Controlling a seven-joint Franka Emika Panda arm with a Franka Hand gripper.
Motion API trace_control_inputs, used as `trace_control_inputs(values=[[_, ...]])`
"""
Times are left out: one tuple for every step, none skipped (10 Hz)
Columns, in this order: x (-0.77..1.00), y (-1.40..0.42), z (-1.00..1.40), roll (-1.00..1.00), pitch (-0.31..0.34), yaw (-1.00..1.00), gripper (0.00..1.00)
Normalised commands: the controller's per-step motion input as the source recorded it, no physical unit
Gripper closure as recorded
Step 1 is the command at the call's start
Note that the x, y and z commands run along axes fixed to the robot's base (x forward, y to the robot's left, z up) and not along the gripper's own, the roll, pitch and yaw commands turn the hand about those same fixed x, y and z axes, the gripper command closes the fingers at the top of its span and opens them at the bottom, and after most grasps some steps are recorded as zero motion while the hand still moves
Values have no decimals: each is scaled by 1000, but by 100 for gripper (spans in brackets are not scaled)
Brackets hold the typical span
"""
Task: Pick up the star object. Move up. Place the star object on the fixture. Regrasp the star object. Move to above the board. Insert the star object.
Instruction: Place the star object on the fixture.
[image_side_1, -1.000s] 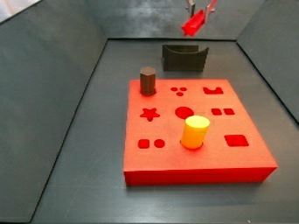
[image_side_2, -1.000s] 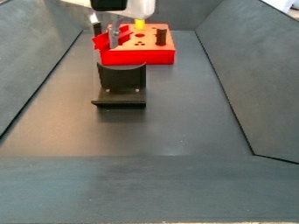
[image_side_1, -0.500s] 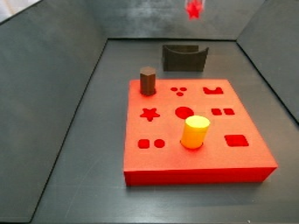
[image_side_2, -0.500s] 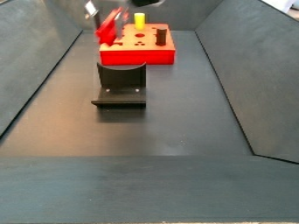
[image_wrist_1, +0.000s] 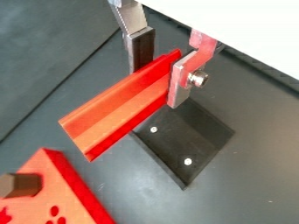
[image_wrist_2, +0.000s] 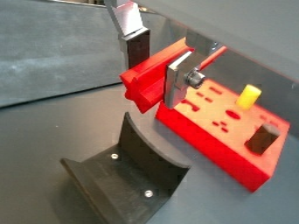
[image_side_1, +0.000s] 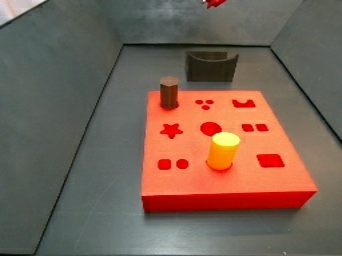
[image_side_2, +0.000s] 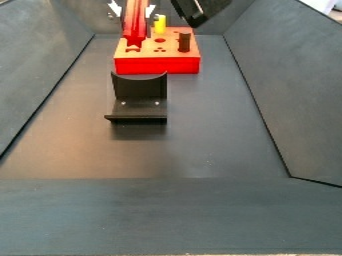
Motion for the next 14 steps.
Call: trace_control_inputs(values=[[80,48,-6,-358,317,-8,100],[71,41,5,-241,258,-70,100],[67,38,5,-204,224,-81,100],[100,61,-1000,-1000,46,-97,100],[105,69,-1000,-1000,24,-112,100],[112,74,-1000,-1000,39,-119,100],[121,76,-1000,-1000,56,-122,100],[129,82,-1000,-1000,64,-128,100],[133,86,-1000,-1000,65,-137,100],[147,95,-1000,-770,51,-132,100],[153,100,-1000,-656,44,-128,100],[165,109,-1000,-434,39,-118,100],[176,109,-1000,-294,36,-108,100],[174,103,-944,-210,20,-99,100]])
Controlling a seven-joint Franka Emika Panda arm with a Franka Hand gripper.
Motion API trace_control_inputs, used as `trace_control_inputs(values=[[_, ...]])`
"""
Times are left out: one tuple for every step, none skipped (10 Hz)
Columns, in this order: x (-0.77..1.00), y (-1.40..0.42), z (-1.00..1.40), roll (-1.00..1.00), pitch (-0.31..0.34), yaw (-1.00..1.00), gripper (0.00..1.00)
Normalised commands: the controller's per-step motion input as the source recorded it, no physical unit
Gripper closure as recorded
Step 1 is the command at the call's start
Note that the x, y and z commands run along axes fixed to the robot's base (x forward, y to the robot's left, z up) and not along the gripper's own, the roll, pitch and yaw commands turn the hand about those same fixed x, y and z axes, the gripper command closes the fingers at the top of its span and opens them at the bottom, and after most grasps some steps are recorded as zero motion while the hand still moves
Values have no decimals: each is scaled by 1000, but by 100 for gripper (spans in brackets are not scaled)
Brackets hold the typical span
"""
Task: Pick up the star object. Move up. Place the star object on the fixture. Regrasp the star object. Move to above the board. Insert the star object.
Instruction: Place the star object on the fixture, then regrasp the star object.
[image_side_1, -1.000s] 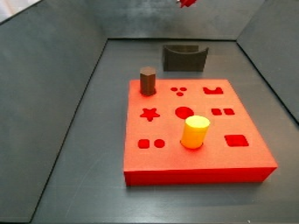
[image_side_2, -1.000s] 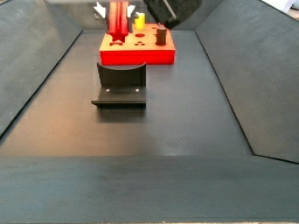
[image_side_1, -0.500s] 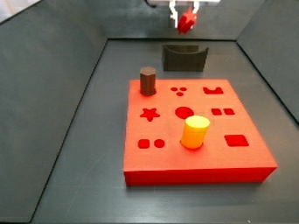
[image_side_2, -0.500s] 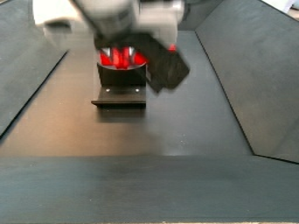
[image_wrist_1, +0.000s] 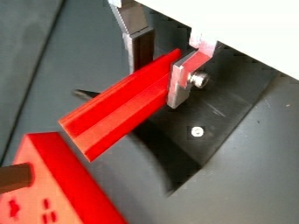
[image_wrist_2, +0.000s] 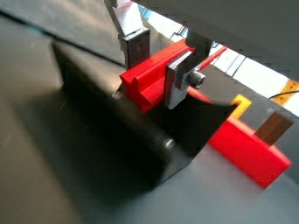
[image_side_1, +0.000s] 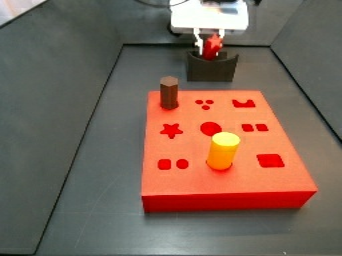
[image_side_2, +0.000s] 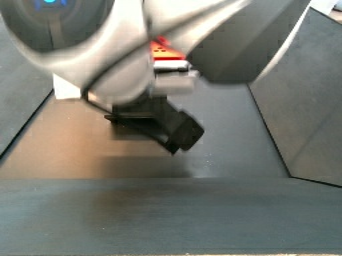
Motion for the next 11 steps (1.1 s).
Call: trace_control_inputs(values=[[152,94,-812,-195,11,-98,100],[113,79,-573,-172,2,-87,100],[85,64,-511,-124,-4,-81,100],[72,53,-513,-106,-12,-75,100],[0,0,0,0,0,0,0],[0,0,1000,32,36,-1,0],[-10,4,1000,42,39,5,0],[-22,5,1000,51,42,7,0],[-30,-3,1000,60,48,5,0],[-35,-3,1000,65,57,1,0],[-38,-1,881,61,72,-8,0]])
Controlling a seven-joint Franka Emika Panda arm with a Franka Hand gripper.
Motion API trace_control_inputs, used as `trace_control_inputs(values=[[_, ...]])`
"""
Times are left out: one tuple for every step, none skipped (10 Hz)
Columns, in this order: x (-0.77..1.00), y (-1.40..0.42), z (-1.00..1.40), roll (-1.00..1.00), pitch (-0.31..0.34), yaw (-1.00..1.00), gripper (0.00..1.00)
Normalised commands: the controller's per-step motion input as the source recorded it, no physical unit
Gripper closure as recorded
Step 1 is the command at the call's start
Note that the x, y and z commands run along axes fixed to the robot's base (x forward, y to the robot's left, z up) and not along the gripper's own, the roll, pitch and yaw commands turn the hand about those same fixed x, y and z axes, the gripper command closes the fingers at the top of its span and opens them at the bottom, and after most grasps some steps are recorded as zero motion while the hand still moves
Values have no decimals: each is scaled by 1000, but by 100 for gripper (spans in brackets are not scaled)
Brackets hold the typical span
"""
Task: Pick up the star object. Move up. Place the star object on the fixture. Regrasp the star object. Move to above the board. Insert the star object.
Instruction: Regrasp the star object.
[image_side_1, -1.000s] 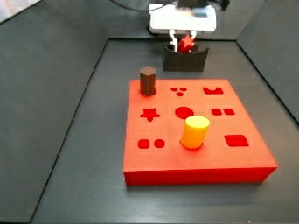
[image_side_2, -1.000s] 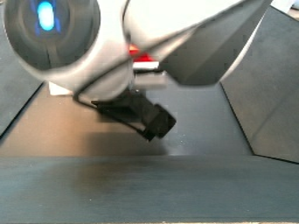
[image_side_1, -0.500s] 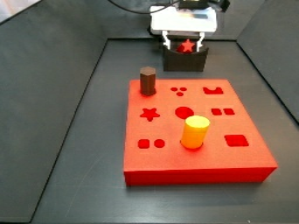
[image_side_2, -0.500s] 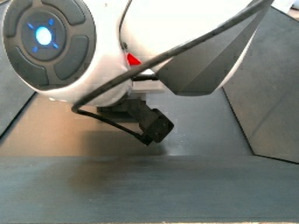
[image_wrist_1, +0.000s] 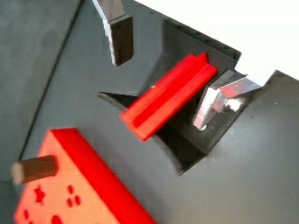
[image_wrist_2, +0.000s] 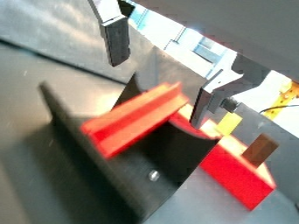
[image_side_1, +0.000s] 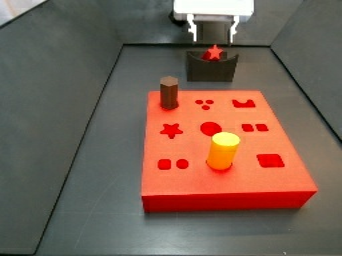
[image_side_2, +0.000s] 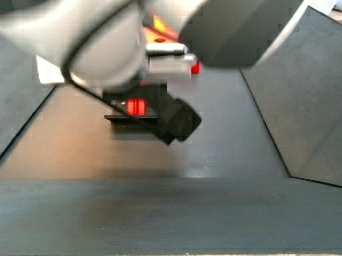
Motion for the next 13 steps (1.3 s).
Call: trace_control_inputs(values=[[-33,3,763,60,77,-9,0],[-26,2,466,53,80,-20,0],[-25,3,344,48,75,-28,0],[-83,-1000,969,1000,56,13,0],[-80,-1000,912,1000,55,13,0],[-110,-1000,852,1000,39,12,0],[-126,-1000,812,1000,33,12,0],[-108,-873,598,1000,27,11,0],[-78,-704,376,1000,26,11,0],[-39,-460,97,1000,23,12,0],[-22,-333,52,1000,22,12,0],[-23,-70,55,1000,21,13,0],[-30,-25,39,1000,19,13,0]])
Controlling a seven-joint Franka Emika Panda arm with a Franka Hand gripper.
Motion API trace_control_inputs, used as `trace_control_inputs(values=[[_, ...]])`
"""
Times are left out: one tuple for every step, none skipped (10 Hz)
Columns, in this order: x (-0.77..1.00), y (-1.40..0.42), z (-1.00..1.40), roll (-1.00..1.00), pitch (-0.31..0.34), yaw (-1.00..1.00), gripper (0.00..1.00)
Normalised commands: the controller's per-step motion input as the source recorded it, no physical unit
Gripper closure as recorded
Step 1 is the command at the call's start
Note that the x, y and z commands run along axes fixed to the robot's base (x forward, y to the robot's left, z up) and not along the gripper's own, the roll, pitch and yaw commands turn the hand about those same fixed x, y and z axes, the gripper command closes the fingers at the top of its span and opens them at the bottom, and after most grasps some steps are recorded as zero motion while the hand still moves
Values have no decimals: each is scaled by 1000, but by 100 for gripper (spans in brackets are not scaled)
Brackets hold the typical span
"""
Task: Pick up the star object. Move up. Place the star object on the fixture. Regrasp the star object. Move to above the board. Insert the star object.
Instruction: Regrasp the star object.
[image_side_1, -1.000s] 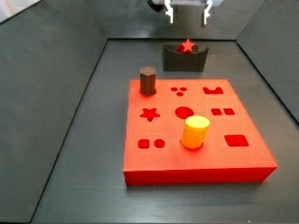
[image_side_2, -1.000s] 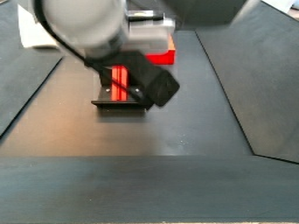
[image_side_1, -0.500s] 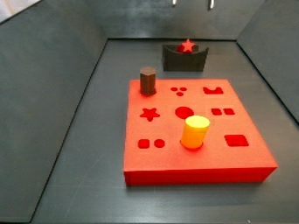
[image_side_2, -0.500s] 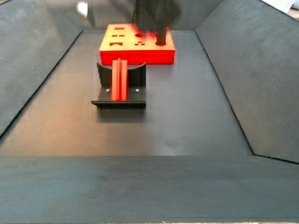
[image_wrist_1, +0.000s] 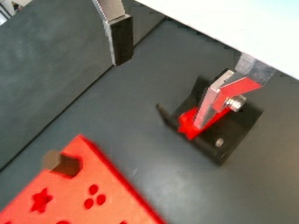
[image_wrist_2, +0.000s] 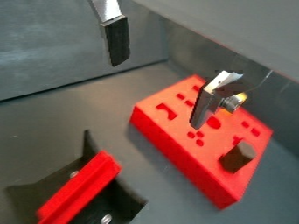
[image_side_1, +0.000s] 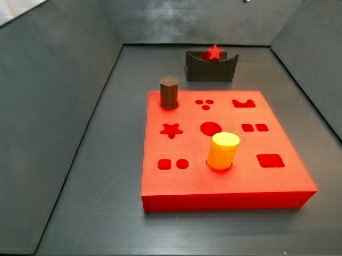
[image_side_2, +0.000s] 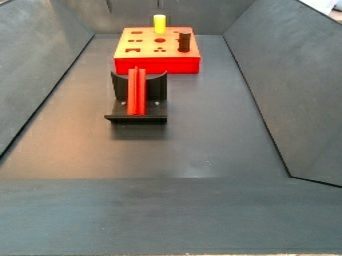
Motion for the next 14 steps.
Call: trace_control_inputs(values=[[-23,-47,6,1000,12,14,0],[-28,-41,8,1000,9,15,0],[-30,-25,16,1000,1,17,0],[-24,-25,4,1000,-4,18,0],[-18,-22,-4,1000,-10,19,0],[-18,-21,-3,1000,-11,20,0],[-15,-21,3,1000,-10,22,0],[-12,-18,7,1000,-7,23,0],[0,-22,9,1000,0,24,0],[8,-22,6,1000,4,25,0],[25,-24,-10,1000,14,28,0],[38,-26,-12,1000,27,32,0],[48,-30,-8,1000,40,36,0],[58,-30,-12,1000,50,40,0]])
